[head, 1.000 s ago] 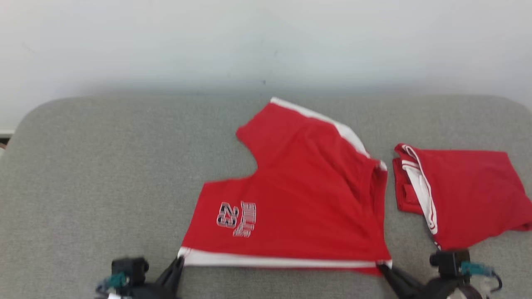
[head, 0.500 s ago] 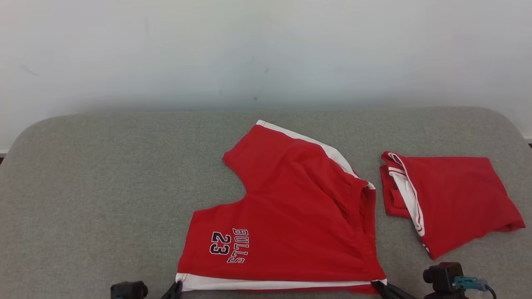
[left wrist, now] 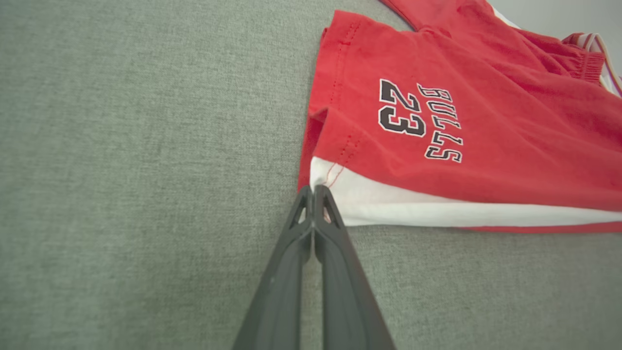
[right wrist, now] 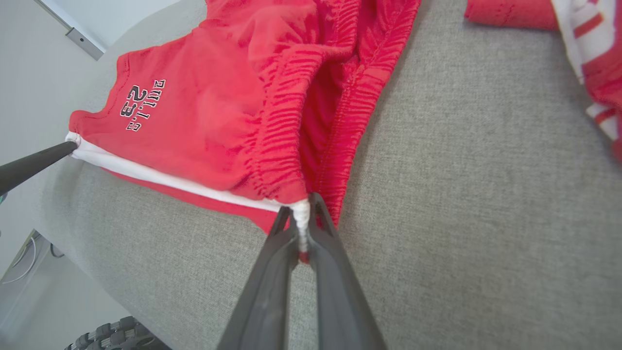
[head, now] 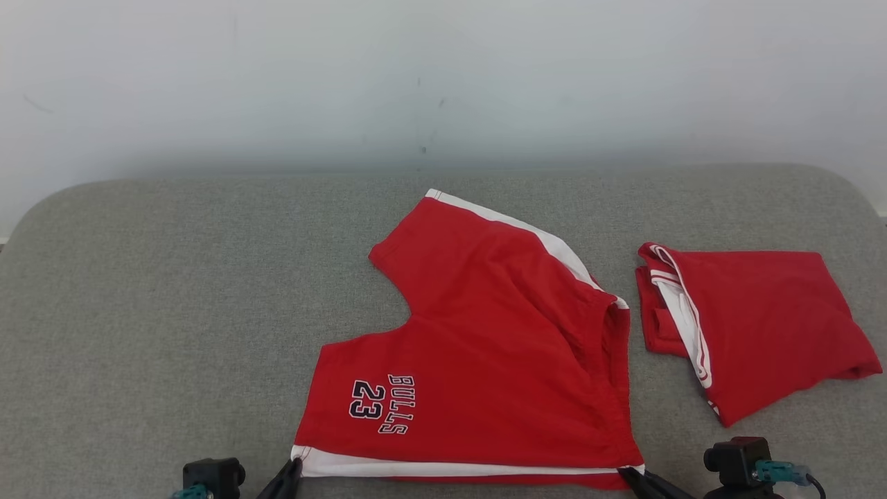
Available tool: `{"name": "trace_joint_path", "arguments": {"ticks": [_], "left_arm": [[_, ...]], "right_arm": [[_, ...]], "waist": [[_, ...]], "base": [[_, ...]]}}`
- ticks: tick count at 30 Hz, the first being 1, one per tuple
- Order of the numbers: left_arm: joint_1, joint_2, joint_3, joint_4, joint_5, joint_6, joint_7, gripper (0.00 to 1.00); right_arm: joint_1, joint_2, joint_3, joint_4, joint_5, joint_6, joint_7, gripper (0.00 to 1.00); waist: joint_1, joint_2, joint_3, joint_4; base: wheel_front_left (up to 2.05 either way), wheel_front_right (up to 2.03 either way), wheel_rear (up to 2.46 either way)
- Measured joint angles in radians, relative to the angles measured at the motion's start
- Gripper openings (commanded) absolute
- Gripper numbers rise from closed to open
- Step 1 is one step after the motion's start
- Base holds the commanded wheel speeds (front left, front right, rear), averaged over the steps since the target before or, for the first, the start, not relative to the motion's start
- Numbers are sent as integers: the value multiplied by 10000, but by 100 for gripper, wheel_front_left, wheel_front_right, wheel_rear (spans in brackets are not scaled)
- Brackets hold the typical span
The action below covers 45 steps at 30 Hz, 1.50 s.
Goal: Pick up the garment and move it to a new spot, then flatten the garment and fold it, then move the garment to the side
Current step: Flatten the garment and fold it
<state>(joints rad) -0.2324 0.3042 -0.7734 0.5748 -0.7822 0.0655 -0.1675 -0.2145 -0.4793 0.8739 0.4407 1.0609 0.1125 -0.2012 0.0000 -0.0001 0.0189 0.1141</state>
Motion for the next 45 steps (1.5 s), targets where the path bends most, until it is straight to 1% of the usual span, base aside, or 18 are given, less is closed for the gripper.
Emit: {"name": "trace_joint_path", "arguments": {"ticks": [2,3,4,5,9,11,14,18,21,26,27,28,29,30,37,41,45], "left_arm": [[-37,-2,25,-54,0,59,2,0],[-50,2,31,-63,0,61,13,0],[-52,4,44,-75,0,61,44,0],[-52,4,54,-86,0,63,79,0],[-63,4,58,-150,-2,134,104,0],[-66,4,59,-165,-2,136,146,0],[-66,0,56,-194,0,167,174,0],[-73,86,21,-249,109,234,219,0],[-74,142,27,-286,165,316,240,0],[-61,132,46,-360,161,326,276,0],[-57,123,46,-376,161,328,276,0],[-52,115,46,-387,161,341,280,0],[-45,111,44,-399,161,343,311,0],[-37,109,42,-408,161,370,313,0],[23,150,100,-562,157,401,351,0],[-9,215,150,-740,157,401,387,0],[-316,362,211,-993,151,355,541,0]], "right_arm": [[-7,12,4,0,-12,-75,4,0],[-20,15,12,2,-25,-79,46,17],[-42,17,35,2,-84,-82,79,49],[-58,17,54,2,-113,-84,79,100],[-210,-54,334,10,-591,-247,176,100],[-286,-104,366,-56,-702,-259,186,100],[-432,-265,627,-176,-1104,-422,355,100],[-447,-504,951,-546,-1530,-539,619,100],[-449,-552,970,-800,-1553,-656,706,100],[-452,-596,943,-1005,-1553,-836,794,100],[-452,-616,945,-1026,-1553,-865,798,49],[-452,-637,947,-1060,-1557,-874,834,11],[-452,-660,968,-1091,-1593,-886,878,0],[-451,-681,997,-1116,-1645,-957,890,0],[-450,-840,955,-1379,-1649,-1131,972,0],[-545,-876,863,-1549,-1638,-1131,1058,0],[-1046,-882,621,-1699,-1475,-1064,1185,0]], "waist": [[0,0,43,30],[0,0,55,43],[0,0,65,53],[0,0,74,61],[0,0,87,86],[0,0,78,92],[0,0,48,102],[0,0,-8,144],[0,0,-44,160],[0,0,-69,171],[0,0,-69,175],[0,0,-69,182],[0,0,-67,189],[0,0,-65,198],[0,2,0,216],[0,2,155,187],[0,2,359,130]], "base": [[0,0,0],[0,0,0],[0,0,0],[0,0,0],[0,0,0],[0,0,0],[0,0,0],[0,0,0],[0,0,0],[0,0,0],[0,0,0],[0,0,0],[0,0,0],[0,0,0],[0,0,0],[0,0,0],[0,0,0]]}}
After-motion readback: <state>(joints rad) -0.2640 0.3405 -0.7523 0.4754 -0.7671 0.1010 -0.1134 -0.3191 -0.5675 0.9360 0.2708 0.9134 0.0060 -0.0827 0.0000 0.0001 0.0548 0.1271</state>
